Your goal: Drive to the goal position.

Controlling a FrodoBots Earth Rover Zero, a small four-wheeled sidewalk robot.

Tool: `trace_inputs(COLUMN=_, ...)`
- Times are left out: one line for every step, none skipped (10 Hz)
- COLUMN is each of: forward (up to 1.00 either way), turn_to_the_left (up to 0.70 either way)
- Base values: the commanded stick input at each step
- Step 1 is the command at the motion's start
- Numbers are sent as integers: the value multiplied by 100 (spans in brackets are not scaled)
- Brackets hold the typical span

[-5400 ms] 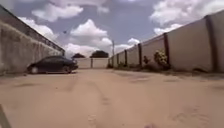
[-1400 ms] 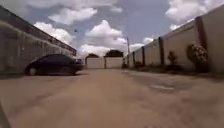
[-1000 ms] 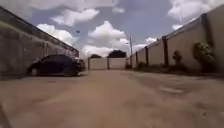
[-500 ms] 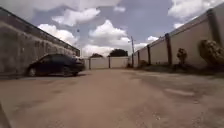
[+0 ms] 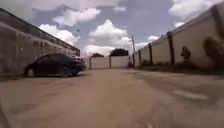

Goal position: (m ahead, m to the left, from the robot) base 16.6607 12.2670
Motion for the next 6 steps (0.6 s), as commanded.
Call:
trace_inputs(forward=60, turn_to_the_left=-11)
trace_inputs(forward=60, turn_to_the_left=-11)
trace_inputs(forward=60, turn_to_the_left=-11)
trace_inputs(forward=60, turn_to_the_left=-11)
trace_inputs(forward=60, turn_to_the_left=-11)
trace_inputs(forward=60, turn_to_the_left=-11)
